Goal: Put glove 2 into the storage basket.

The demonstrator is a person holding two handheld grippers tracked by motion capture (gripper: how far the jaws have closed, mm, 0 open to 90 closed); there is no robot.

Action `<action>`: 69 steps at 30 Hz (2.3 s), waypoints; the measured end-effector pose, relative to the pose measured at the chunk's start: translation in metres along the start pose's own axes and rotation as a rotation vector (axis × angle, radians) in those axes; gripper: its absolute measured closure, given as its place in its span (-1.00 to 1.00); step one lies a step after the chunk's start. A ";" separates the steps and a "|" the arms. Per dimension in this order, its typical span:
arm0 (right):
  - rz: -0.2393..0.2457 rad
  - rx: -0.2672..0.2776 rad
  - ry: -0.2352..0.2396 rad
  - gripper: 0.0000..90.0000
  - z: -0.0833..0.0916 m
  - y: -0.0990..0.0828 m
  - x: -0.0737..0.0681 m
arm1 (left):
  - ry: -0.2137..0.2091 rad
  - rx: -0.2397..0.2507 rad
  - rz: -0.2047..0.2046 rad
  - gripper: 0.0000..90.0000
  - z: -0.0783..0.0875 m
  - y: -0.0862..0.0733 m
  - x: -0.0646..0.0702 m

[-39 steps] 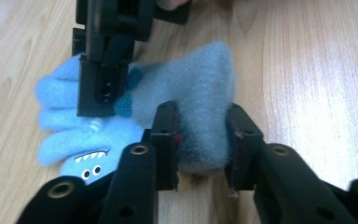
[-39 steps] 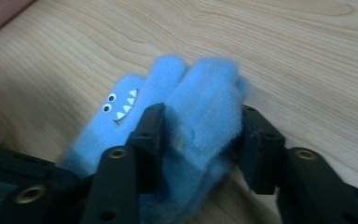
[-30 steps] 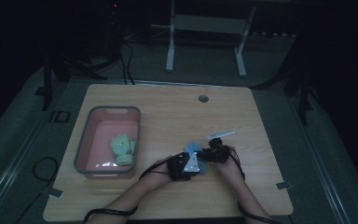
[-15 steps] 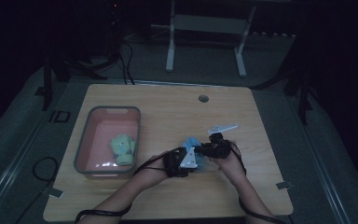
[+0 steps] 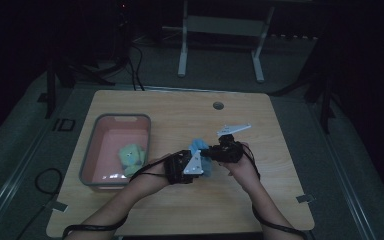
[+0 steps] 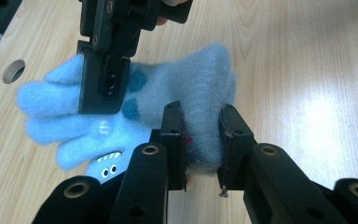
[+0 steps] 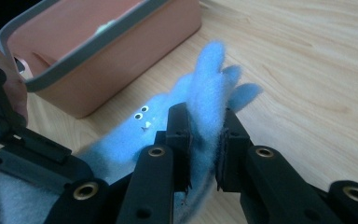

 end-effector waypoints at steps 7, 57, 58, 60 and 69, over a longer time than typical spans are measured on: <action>0.011 0.007 0.020 0.75 -0.008 0.017 -0.011 | 0.017 -0.024 -0.002 0.69 0.014 -0.010 -0.006; 0.152 -0.032 0.184 0.75 -0.151 0.117 -0.119 | 0.173 -0.155 0.178 0.69 0.121 -0.146 -0.051; 0.151 -0.032 0.187 0.75 -0.153 0.117 -0.120 | 0.172 -0.154 0.189 0.69 0.122 -0.150 -0.051; 0.150 -0.036 0.185 0.75 -0.159 0.118 -0.121 | 0.172 -0.157 0.199 0.69 0.122 -0.155 -0.052; 0.122 -0.080 0.161 0.75 -0.178 0.103 -0.110 | 0.136 -0.175 0.219 0.69 0.105 -0.169 -0.049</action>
Point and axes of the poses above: each handheld gripper's, and its own axes: z roughly backward along the jaws, y roughly out of its top, x roughly to its right, the point moved 10 cm from there along -z, roughly forward along the jaws, and after that the axes turned 5 degrees about y, right-handed, at the moved point
